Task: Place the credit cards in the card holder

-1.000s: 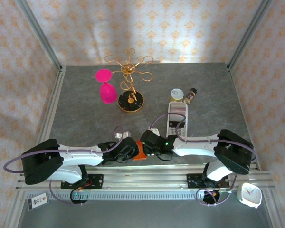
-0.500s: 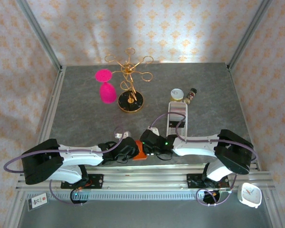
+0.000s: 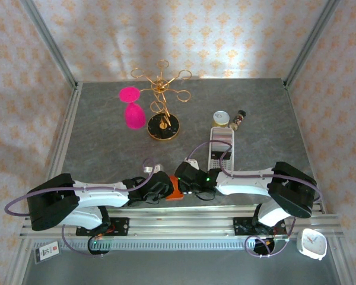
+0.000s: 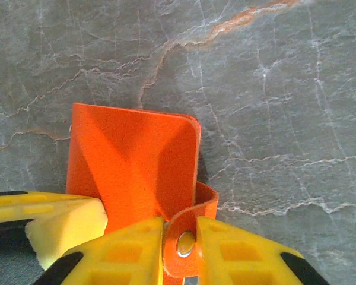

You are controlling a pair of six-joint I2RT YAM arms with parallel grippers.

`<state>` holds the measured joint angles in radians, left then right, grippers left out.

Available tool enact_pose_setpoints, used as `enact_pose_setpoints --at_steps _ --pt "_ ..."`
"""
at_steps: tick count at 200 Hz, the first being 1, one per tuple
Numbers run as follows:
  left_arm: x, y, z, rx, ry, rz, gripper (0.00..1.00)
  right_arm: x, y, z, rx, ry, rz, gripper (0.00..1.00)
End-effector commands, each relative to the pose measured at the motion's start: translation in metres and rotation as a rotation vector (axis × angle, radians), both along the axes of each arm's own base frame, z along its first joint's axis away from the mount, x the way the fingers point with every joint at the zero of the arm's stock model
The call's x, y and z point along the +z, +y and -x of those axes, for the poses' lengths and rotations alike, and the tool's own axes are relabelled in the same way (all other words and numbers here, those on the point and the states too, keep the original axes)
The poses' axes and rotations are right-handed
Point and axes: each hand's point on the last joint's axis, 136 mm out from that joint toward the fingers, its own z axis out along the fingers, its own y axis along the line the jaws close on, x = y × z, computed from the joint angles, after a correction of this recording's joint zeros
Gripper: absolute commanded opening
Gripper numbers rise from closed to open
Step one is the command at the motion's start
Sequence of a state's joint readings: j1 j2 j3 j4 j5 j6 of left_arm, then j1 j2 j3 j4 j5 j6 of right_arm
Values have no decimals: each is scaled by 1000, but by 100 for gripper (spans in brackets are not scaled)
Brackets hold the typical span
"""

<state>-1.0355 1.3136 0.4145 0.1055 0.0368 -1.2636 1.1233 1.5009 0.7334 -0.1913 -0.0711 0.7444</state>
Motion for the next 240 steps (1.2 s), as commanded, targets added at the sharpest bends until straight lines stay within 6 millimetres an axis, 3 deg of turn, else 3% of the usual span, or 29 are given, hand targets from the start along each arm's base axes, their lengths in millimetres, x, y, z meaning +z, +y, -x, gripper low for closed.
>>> enact_pose_setpoints --at_steps 1,52,131,164,194,240 --pt "-25 21 13 -12 52 -127 0 17 10 -7 -13 -41 -56 17" --pt "-26 20 14 -15 57 -128 0 14 16 -4 5 -25 -86 16" --pt "-26 20 13 -14 54 -128 0 -12 9 5 24 26 -14 20" --pt "-26 21 14 -13 55 -129 0 -12 13 8 35 31 -25 24" --pt "-26 21 13 -10 57 -130 0 -10 15 9 17 38 -73 37" --pt "-28 21 15 -4 58 -116 0 -4 16 10 -32 44 -144 34"
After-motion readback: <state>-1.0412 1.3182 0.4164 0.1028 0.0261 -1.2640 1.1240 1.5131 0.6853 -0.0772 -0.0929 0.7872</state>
